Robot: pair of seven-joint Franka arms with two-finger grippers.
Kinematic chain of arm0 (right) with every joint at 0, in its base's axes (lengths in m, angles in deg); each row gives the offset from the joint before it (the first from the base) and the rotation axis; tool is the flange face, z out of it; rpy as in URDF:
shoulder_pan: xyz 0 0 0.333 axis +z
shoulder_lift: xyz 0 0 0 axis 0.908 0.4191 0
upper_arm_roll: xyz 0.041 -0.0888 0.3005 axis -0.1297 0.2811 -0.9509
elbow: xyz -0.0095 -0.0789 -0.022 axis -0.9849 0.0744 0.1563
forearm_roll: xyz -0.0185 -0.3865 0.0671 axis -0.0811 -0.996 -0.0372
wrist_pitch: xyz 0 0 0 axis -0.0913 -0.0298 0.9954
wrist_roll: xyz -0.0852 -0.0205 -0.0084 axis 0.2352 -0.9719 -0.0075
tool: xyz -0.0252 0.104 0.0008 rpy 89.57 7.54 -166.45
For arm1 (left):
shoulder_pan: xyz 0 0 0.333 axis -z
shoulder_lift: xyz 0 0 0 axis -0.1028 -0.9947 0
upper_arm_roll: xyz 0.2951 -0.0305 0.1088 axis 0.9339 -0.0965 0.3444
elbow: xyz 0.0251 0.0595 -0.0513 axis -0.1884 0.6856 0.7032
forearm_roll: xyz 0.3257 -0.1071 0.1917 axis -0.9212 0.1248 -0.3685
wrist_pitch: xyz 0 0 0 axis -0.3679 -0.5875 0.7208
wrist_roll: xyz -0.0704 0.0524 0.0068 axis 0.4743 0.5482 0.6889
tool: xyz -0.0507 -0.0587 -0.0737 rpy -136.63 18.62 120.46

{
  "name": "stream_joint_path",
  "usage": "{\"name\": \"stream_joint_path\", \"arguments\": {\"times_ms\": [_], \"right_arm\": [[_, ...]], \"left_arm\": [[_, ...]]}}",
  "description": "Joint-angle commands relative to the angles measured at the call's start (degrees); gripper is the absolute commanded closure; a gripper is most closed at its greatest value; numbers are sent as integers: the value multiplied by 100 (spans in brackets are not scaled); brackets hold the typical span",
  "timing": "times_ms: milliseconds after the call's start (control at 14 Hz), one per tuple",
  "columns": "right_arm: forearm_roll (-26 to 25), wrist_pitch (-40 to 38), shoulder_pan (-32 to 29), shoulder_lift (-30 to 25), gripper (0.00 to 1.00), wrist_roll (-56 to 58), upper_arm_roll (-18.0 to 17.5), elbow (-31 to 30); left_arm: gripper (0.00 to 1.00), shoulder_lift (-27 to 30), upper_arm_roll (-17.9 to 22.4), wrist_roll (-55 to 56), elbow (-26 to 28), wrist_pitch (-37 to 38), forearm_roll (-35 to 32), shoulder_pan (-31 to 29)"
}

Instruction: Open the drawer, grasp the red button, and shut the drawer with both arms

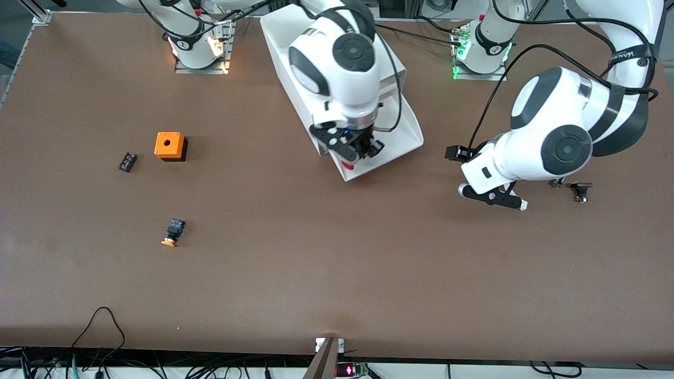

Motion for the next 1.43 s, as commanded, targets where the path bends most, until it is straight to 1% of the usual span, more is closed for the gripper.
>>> {"name": "stream_joint_path", "arguments": {"times_ms": [0,143,214,286,357,500,571,714,857,1000,1143,1357], "right_arm": [[155,-107,-805,-62,100,1557,-120,35],[296,-159,-1253,-54,100,2787,-112,-61],[297,-273,-1525,-62,100,3376,-112,-175],[297,-335,-1806,-54,100,3983,-103,-272],[306,-336,-2079,-45,100,4519,-112,-455],[314,-248,-2589,-54,100,5601,-112,-1008],[332,-248,-2748,-54,100,5876,-103,-1159],[315,-108,-3029,-27,100,6201,-86,-1414],[314,408,-3328,-10,100,6789,-85,-1852],[314,963,-3522,8,100,7239,-85,-2196],[314,1341,-3663,148,100,7529,-85,-2320],[253,1597,-3813,359,100,7741,-85,-2338]], "left_arm": [[0,-455,51,15,-650,11,-247,-7],[0,-490,60,417,-616,-172,-239,80],[0,-508,42,994,-529,-460,-213,98],[0,-534,-1,1678,-293,-733,-204,116],[0,-535,-28,2338,-56,-1101,-204,281],[0,-526,-28,3490,366,-1735,-221,616],[0,-526,-28,3939,603,-2025,-221,652],[0,-473,-89,4320,1008,-2544,-221,757],[0,-464,-125,5003,1246,-2826,-300,985],[0,-464,-107,5262,1483,-2863,-379,1188],[1,-455,-134,5384,1659,-2985,-930,1223],[1,-455,-186,5728,1678,-3056,-959,1381]]}}
